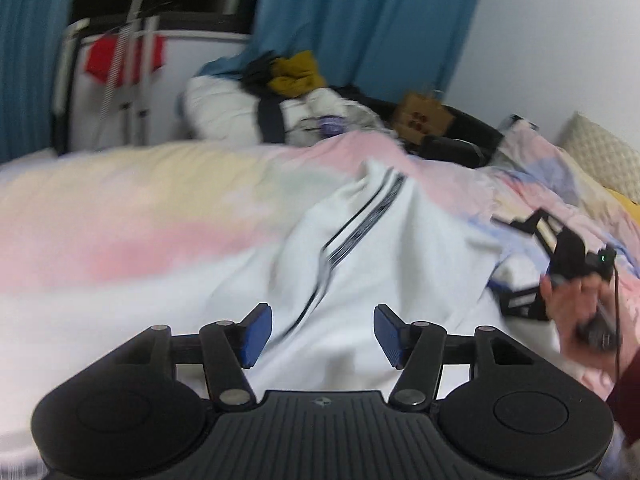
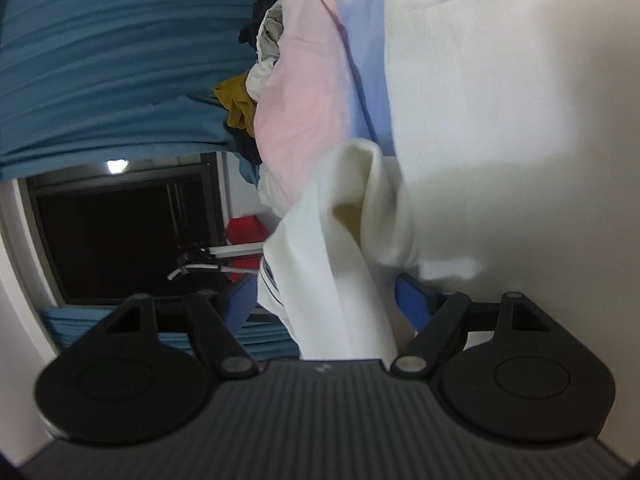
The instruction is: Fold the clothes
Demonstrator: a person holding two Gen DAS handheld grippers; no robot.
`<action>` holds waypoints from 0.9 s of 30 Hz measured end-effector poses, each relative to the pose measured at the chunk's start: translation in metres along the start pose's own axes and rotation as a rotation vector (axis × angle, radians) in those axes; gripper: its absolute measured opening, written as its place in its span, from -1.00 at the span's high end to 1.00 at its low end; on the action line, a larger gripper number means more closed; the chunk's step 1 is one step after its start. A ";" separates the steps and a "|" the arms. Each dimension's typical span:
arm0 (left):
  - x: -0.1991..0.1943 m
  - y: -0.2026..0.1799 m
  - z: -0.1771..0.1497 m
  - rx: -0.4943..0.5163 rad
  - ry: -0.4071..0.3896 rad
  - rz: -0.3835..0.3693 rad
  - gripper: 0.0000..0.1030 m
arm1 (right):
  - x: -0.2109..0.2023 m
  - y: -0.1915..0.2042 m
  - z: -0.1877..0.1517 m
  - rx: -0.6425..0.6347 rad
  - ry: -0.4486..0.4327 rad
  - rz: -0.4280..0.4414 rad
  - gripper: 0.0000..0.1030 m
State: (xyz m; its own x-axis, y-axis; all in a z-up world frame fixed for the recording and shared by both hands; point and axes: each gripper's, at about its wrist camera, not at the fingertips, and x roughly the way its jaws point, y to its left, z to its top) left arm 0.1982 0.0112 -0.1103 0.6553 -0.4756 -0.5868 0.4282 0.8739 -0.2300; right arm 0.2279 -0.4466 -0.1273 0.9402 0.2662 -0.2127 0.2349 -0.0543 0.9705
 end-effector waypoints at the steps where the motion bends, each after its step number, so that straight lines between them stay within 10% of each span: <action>1: -0.006 0.007 -0.011 -0.024 0.000 0.009 -0.15 | 0.006 0.000 0.003 0.010 0.006 0.014 -0.53; 8: -0.025 0.036 -0.030 -0.134 -0.023 -0.028 -0.13 | 0.033 0.049 0.010 -0.162 0.071 0.312 -0.53; 13: -0.026 0.046 -0.034 -0.178 -0.035 -0.048 -0.13 | 0.058 0.032 0.011 -0.209 0.086 0.028 -0.51; 22: -0.016 0.044 -0.031 -0.209 -0.043 -0.053 -0.13 | 0.068 0.023 0.028 -0.145 0.011 0.050 -0.45; 27: -0.015 0.042 -0.029 -0.214 -0.052 -0.051 -0.13 | 0.070 0.038 0.032 -0.239 -0.046 0.029 0.27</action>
State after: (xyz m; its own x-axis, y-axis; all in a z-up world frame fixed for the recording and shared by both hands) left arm 0.1887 0.0583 -0.1339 0.6695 -0.5198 -0.5307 0.3236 0.8472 -0.4214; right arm 0.3110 -0.4612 -0.1087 0.9571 0.2237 -0.1842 0.1480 0.1692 0.9744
